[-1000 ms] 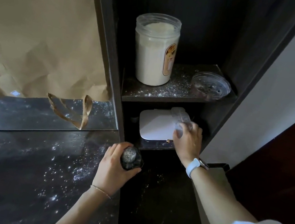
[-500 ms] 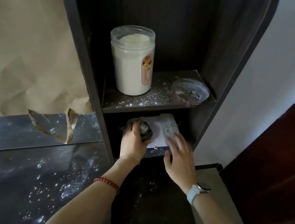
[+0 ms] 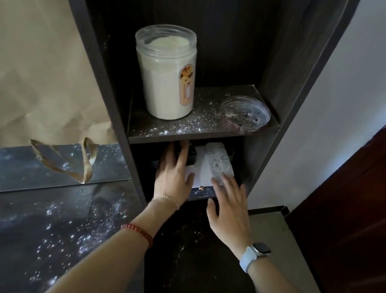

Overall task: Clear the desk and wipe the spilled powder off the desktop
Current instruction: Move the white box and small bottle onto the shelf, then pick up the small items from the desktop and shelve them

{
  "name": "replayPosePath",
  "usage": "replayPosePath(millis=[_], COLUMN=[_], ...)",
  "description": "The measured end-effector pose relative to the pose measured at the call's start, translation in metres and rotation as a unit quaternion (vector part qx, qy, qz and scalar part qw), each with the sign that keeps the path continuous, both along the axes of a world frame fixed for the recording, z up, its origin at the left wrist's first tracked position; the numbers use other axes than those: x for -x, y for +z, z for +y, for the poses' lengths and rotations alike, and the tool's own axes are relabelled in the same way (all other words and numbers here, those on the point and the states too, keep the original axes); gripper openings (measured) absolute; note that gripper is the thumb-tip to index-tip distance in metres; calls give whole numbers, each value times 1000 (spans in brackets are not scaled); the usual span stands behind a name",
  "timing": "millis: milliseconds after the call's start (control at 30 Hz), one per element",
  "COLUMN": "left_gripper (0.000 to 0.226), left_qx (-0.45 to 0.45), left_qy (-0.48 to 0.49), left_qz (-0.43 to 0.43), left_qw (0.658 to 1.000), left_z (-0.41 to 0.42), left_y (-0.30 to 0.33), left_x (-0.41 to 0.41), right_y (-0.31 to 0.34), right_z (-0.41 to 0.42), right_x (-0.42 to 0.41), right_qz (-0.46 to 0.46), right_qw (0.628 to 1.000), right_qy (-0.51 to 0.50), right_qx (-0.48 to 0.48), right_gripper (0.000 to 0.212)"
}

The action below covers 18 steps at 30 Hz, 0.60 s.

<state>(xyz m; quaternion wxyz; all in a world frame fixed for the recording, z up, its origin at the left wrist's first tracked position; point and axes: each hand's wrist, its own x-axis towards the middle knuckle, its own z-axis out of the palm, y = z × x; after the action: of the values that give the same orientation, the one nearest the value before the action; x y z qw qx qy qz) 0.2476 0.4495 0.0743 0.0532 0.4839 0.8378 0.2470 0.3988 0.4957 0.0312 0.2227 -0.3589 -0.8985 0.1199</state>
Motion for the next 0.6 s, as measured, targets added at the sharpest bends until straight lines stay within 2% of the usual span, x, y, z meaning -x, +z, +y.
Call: replayPosePath(millis=[100,233,400,500,600], left_gripper=[60,49,43,41,51], left_qx=[-37,13,81,103,109], left_qy=[-13,39,159,279,373], left_qz=[62,87,33,-34,-73], left_qw=[997,995,983,954,919], left_z=[-58,-156,-274,-337,-405], left_y=[-17,-45,-68,-77,-75], left_x=[-18,-15,23,41,62], right_y=[-4,-35,-62,-65,-64], right_z=[-29,-87,-171,-211,-255], right_x=[-6,-11,11,39,83], right_qz=[81,97,33,20,25], right_qw=[996,992,981,974,973], right_qy=[32,61,128,156,171], right_qx=[11,57,140,160,151], right_gripper=[44,38,37,36,36])
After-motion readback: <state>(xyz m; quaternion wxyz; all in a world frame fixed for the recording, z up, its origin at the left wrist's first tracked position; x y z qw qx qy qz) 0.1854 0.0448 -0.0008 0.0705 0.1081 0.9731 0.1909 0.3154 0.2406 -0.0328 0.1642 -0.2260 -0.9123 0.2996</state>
